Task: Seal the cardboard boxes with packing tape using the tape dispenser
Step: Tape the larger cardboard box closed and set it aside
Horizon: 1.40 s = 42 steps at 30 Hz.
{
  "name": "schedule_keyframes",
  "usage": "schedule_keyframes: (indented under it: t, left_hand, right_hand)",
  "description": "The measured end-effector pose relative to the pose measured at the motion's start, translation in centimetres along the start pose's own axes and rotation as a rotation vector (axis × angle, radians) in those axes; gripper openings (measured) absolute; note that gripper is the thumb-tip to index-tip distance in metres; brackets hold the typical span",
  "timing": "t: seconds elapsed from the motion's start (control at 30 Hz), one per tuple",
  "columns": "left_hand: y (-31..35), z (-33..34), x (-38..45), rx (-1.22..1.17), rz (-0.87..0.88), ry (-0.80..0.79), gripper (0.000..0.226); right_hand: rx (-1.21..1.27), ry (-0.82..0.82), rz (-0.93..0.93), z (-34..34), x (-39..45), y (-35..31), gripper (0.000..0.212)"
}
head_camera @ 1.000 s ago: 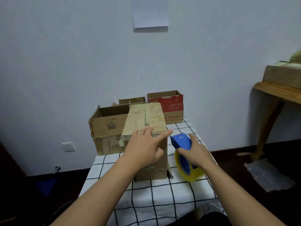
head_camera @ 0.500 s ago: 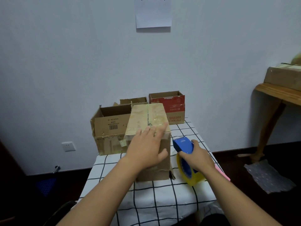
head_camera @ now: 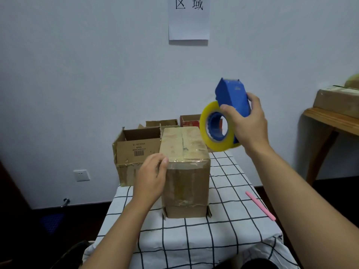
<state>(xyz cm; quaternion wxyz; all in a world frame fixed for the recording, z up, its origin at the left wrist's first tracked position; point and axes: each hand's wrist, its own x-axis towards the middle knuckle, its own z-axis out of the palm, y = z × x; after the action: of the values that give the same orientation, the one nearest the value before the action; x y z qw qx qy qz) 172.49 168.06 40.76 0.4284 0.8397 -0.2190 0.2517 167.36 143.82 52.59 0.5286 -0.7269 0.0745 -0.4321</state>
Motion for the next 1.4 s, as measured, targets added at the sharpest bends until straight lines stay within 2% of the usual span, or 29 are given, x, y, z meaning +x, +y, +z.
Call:
schedule_keyframes:
  t: [0.17,0.3,0.43,0.57,0.7,0.83,0.93,1.07,1.17,1.4]
  left_hand:
    - [-0.7,0.6,0.5,-0.114,-0.04,0.0,0.015]
    - [-1.2,1.1,0.5,-0.113,0.031,0.015,0.01]
    - [-1.8,1.2,0.7,-0.117,0.005,0.001,0.019]
    - [-2.5,1.4,1.0,-0.037,0.056,0.044,0.022]
    - [-2.7,1.4,1.0,-0.058,0.013,-0.017,0.041]
    - [-2.4,1.8,0.8,-0.018,0.048,0.043,0.042]
    - [-2.1,2.0,-0.9,-0.18,-0.065,0.155,0.047]
    - [-1.3,3.0,-3.6,-0.356,-0.191,0.324,0.027]
    - [-0.9,3.6,-4.3,-0.336,-0.183,0.324,0.017]
    - [-0.4,2.7,-2.9,-0.36,-0.294,0.328,0.012]
  right_hand:
    - [-0.027,-0.108,-0.027,3.9,-1.0,-0.1,0.067]
    - [-0.097,-0.168,-0.082,5.2,-1.7,1.0,0.068]
    - [-0.095,-0.184,-0.073,5.5,-1.5,1.3,0.068]
    - [-0.08,-0.19,-0.052,5.7,-1.5,1.5,0.066]
    - [-0.096,-0.217,-0.073,6.0,-1.5,1.4,0.066]
    - [-0.104,-0.226,-0.082,6.1,-1.5,1.3,0.066]
    - [-0.099,-0.229,-0.081,6.0,-1.4,1.4,0.067]
    - [-0.1,-0.23,-0.089,6.0,-1.4,1.4,0.066]
    - [-0.1,-0.231,-0.084,6.0,-1.4,1.4,0.066]
    - [-0.088,-0.238,-0.077,5.7,-1.5,1.4,0.067]
